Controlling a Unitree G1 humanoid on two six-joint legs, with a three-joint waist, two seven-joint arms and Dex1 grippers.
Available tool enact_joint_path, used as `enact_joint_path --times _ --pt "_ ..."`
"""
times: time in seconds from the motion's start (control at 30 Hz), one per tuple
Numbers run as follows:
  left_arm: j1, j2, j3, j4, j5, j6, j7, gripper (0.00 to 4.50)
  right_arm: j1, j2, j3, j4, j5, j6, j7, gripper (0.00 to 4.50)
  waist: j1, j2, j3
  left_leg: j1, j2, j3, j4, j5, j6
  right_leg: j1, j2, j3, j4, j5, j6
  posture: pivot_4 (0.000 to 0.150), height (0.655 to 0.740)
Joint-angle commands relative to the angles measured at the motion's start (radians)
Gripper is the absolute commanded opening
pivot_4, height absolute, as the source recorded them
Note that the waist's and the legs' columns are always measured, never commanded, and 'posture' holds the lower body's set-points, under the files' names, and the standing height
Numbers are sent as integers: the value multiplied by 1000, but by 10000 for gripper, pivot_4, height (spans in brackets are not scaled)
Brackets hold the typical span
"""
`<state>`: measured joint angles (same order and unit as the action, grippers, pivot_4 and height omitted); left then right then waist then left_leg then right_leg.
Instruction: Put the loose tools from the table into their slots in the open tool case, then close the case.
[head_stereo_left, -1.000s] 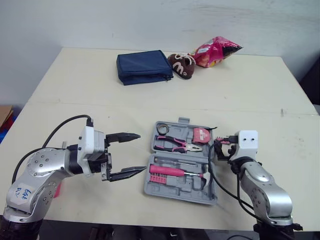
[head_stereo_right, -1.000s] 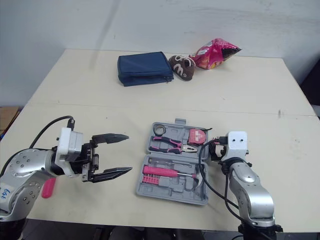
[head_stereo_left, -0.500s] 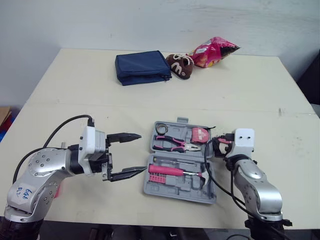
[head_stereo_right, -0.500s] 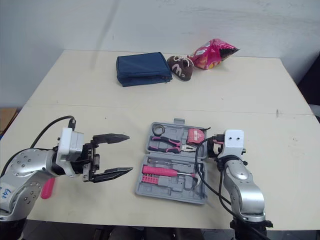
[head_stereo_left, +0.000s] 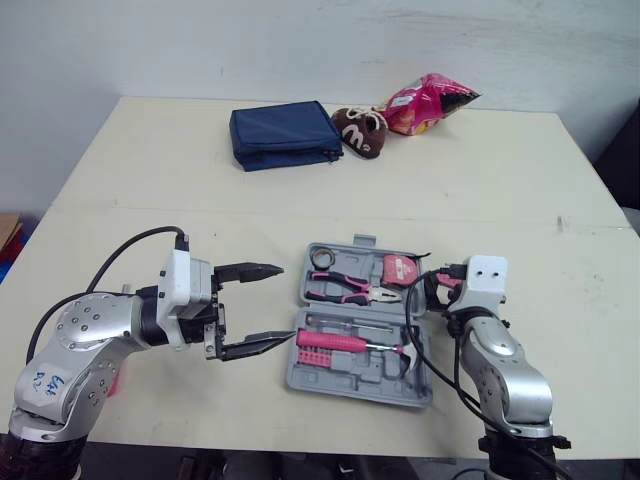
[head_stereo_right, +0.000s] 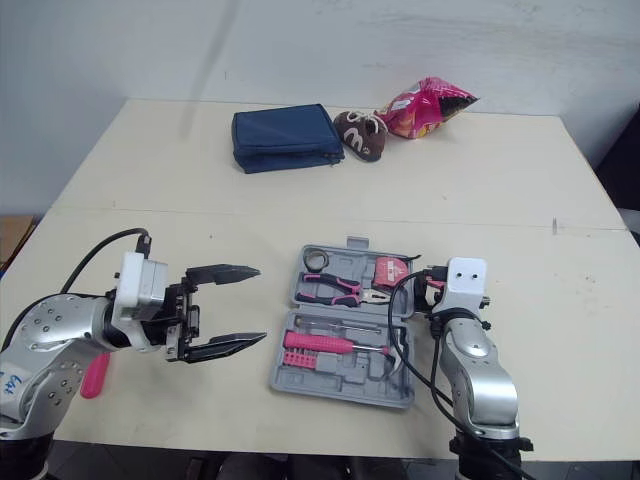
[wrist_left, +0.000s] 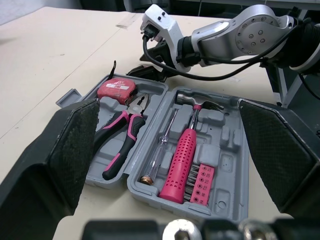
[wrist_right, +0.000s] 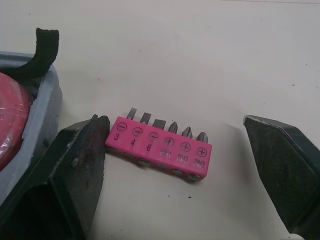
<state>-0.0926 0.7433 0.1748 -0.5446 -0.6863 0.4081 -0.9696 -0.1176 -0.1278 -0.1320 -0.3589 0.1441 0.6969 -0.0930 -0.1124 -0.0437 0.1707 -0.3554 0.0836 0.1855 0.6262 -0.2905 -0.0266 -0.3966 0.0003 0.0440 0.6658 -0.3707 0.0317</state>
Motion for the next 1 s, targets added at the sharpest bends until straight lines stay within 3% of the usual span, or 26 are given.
enact_joint_path --times 0.03,0.5,0.83,0.93,1.0 --pt "-1 -6 -4 -28 -19 -6 -3 44627 18 19 6 -55 -13 -11 -10 45000 0 0 0 0 0 0 -1 0 0 0 0 0 -1 0 0 1500 7400" --pt "-14 -6 -27 -22 -18 -5 -10 44627 -37 69 40 38 -109 -45 -82 45000 -3 0 0 0 0 0 -4 0 -1 -1 0 0 -4 0 0 1500 7400" --pt "-2 1 -22 -29 -23 -3 -19 44627 5 101 16 6 -136 -27 -117 45000 0 0 0 -1 0 0 -5 0 -1 -1 0 0 -4 0 0 1500 7400" --pt "-5 3 -22 -27 -23 -1 -24 45000 24 112 10 -12 -133 -29 -115 36157 1 0 0 -1 0 0 -5 0 -1 -1 0 0 -5 0 0 1500 7400" --pt "-8 3 -23 -26 -23 1 -25 45000 35 117 5 -23 -127 -29 -111 26607 2 0 0 -1 0 0 -5 0 -1 -1 0 -1 -5 0 0 1500 7400"
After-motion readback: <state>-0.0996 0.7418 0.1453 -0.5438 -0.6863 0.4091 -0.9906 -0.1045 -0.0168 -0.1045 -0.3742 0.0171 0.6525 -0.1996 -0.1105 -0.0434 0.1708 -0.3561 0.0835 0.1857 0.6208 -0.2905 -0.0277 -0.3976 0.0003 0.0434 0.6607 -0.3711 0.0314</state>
